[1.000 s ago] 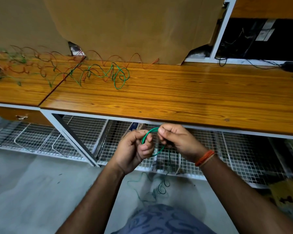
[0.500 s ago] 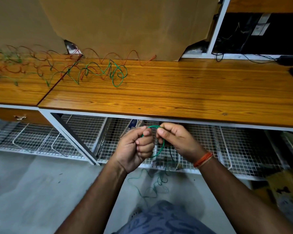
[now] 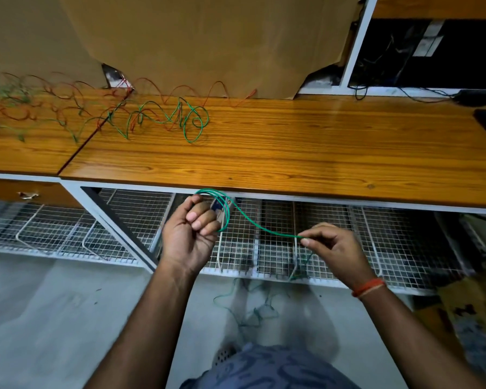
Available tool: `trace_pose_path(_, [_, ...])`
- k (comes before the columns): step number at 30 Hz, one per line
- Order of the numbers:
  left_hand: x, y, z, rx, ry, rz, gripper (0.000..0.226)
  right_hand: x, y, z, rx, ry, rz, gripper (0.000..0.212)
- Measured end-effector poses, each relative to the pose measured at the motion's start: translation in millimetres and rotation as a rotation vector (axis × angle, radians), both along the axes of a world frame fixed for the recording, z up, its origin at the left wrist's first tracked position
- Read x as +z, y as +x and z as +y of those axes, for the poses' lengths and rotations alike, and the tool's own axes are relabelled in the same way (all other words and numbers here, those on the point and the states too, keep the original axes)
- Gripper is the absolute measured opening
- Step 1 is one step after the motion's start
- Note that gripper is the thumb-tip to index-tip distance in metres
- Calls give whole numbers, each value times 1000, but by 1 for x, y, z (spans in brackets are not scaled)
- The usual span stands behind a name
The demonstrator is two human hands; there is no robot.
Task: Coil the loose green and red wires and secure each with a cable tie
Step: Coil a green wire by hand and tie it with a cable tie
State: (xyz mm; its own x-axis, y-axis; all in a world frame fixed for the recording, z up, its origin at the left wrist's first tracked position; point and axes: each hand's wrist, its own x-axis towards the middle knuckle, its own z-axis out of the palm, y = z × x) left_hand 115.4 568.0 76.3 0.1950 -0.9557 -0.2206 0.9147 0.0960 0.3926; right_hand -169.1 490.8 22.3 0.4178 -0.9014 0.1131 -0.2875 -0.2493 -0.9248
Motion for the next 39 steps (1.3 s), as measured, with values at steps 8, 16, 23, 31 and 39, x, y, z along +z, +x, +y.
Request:
trace_pose_path(8, [-9,-33,-9,-25,50,-706,28,62,38,6,322,-307,21,11])
trace_pose_path(16, [-6,-53,-3,-202,13,-891,25,78,74,-4,342,-232,-101,19])
trace_pose_path(23, [-1,-50,3,-262,-30,-679,38,61,83,-6,208,-27,-236,19])
trace_pose_path(31, [-2,-50,8,-252,-58,-651,25,43,74,6,344,262,-204,27])
trace_pose_path(39, [3,-49,8,-419,-21,-348,54,45,72,7,247,128,-182,32])
